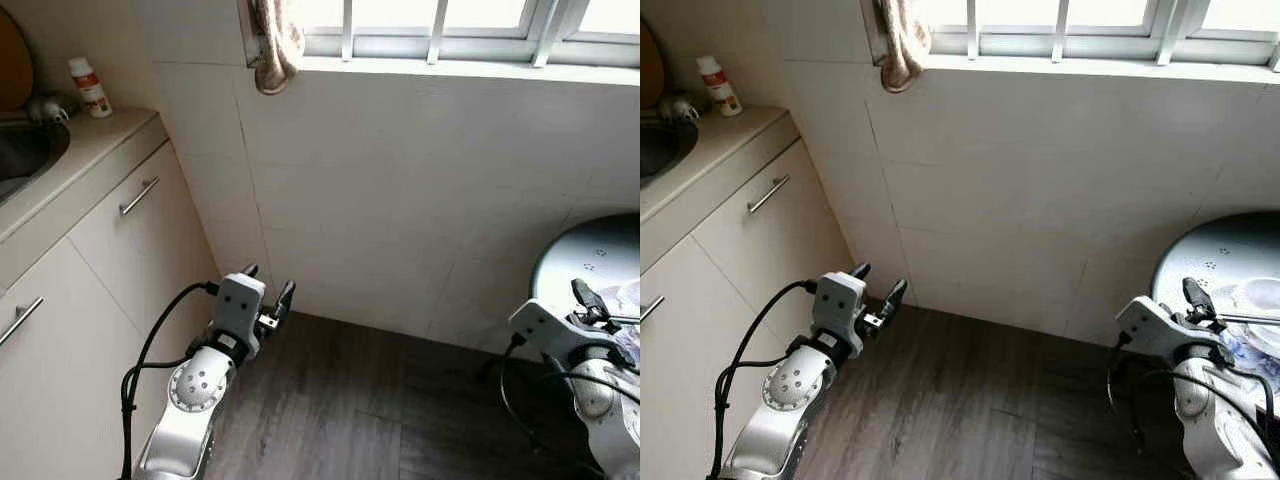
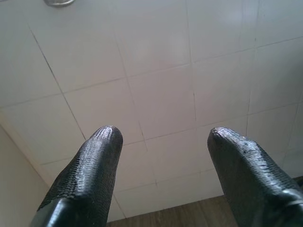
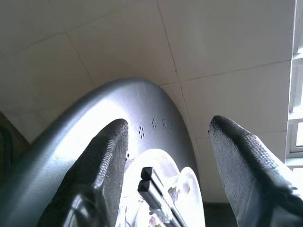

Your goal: Kitchen organization

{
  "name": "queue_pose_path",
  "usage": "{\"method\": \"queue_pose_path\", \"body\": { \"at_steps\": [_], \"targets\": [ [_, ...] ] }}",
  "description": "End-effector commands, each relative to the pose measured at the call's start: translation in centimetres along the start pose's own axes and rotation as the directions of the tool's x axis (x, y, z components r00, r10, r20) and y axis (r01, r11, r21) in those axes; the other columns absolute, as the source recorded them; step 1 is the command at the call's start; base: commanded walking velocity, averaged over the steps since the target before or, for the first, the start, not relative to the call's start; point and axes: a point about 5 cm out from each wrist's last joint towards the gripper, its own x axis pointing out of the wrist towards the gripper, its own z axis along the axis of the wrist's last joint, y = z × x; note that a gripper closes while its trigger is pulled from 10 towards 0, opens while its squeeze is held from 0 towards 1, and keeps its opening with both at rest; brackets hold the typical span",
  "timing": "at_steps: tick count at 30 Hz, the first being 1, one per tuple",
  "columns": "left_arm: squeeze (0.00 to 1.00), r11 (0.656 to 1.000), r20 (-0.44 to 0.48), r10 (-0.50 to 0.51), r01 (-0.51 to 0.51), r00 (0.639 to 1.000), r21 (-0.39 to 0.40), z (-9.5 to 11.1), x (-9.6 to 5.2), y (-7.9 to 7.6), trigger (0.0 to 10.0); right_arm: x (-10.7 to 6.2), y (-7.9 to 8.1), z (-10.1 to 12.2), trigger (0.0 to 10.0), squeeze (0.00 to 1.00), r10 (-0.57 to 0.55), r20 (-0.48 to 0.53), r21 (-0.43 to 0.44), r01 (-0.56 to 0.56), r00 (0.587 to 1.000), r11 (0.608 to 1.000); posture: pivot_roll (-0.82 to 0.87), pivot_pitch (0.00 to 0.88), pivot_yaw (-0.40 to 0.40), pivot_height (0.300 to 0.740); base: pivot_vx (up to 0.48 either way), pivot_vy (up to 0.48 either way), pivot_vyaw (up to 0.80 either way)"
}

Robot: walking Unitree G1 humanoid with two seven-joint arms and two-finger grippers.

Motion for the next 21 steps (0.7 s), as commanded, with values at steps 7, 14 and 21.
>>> {"method": "queue_pose_path", "body": {
  "at_steps": [7, 14, 21],
  "targets": [
    [0.0, 1.0, 0.014, 0.003, -0.003, 1.0, -0.012, 0.2, 0.2, 0.2, 10.0, 1.3, -0.4, -0.2, 10.0, 0.0, 0.029, 0.025, -0.041, -0.028, 0.999, 0.999, -0.06, 0.0, 0.018, 0.74, 0.0, 0.0, 0.0],
    [0.0, 1.0, 0.014, 0.004, -0.004, 1.0, -0.013, 0.1, 0.2, 0.3, 10.0, 1.7, -0.4, -1.2, 10.0, 0.0, 0.038, -0.029, -0.041, -0.04, 0.999, 0.998, -0.06, 0.0, 0.012, 0.74, 0.0, 0.0, 0.0],
    [0.0, 1.0, 0.012, 0.001, -0.001, 1.0, -0.011, 0.1, 0.3, 0.3, 10.0, 1.7, 0.0, -1.9, 10.0, 0.0, 0.041, -0.075, -0.025, -0.043, 0.996, 0.999, -0.05, 0.0, 0.016, 0.74, 0.0, 0.0, 0.0]
  ]
}}
